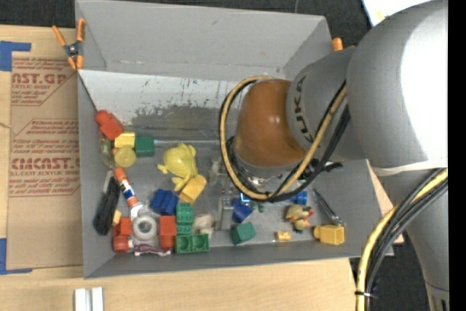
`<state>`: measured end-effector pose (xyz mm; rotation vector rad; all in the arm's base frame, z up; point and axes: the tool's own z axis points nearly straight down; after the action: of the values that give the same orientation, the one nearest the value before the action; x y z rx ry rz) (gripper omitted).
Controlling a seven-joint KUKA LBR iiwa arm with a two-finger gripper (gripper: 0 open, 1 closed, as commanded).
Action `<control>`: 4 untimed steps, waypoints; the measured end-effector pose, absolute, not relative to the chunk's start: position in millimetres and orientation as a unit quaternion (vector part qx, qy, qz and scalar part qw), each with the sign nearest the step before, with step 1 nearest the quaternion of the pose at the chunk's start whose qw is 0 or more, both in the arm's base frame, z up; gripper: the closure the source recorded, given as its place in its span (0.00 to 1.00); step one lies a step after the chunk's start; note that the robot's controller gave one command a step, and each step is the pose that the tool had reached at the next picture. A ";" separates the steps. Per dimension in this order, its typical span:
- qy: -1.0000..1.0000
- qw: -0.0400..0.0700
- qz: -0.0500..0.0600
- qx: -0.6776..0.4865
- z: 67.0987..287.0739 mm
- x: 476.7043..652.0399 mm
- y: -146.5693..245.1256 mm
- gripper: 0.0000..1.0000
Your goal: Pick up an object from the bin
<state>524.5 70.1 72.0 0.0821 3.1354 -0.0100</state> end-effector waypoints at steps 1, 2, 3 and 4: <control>0.995 0.003 -0.002 -0.098 115.9 548.7 101.5 0.00; 0.999 0.002 -0.001 -0.037 70.3 560.8 166.8 1.00; 0.999 0.002 -0.001 -0.036 70.3 560.8 166.7 1.00; 0.997 0.003 -0.001 -0.071 70.6 553.3 143.7 1.00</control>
Offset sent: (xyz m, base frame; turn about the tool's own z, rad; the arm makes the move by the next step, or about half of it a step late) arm 0.0360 0.0949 -0.0020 -0.1228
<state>553.3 143.7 70.6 -0.2222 3.1277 -0.0033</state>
